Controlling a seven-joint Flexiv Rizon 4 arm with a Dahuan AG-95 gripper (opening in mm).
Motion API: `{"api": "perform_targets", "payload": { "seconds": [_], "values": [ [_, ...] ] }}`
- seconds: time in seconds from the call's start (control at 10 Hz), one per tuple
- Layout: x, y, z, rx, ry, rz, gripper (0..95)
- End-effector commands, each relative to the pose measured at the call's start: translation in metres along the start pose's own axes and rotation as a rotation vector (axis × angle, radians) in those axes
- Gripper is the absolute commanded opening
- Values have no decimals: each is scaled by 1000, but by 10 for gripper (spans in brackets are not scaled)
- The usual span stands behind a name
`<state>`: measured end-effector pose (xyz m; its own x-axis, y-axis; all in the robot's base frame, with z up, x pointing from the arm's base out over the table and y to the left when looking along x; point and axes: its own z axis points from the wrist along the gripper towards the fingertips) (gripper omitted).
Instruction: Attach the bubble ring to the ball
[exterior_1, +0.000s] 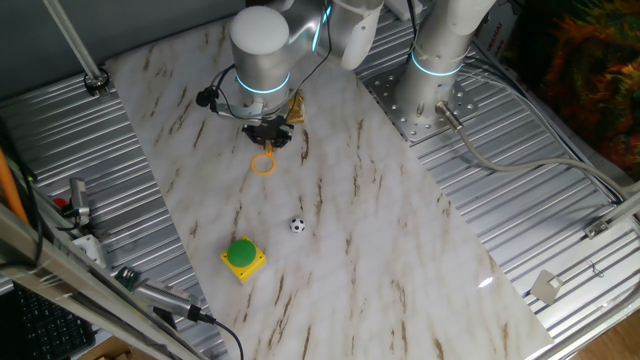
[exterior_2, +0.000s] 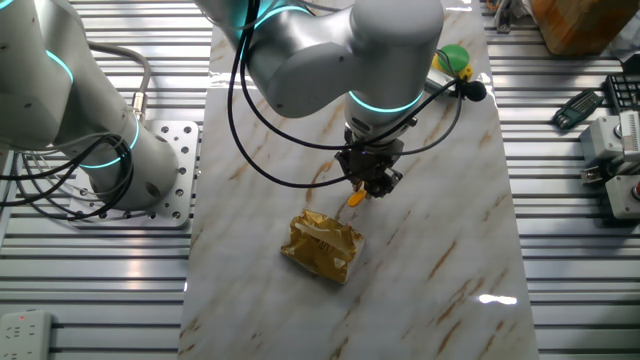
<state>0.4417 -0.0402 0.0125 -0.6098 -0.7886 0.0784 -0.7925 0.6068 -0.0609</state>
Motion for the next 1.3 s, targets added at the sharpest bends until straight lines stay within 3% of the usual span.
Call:
{"api": "perform_targets", "payload": {
  "seconds": [0.1,1.0,1.1,1.3],
  "values": [
    [0,-1,1,2,0,2,190],
    [0,-1,5,7,-9,12,190],
    [0,-1,5,2,-6,26,0],
    [0,-1,5,-1,-5,40,0]
  ]
}}
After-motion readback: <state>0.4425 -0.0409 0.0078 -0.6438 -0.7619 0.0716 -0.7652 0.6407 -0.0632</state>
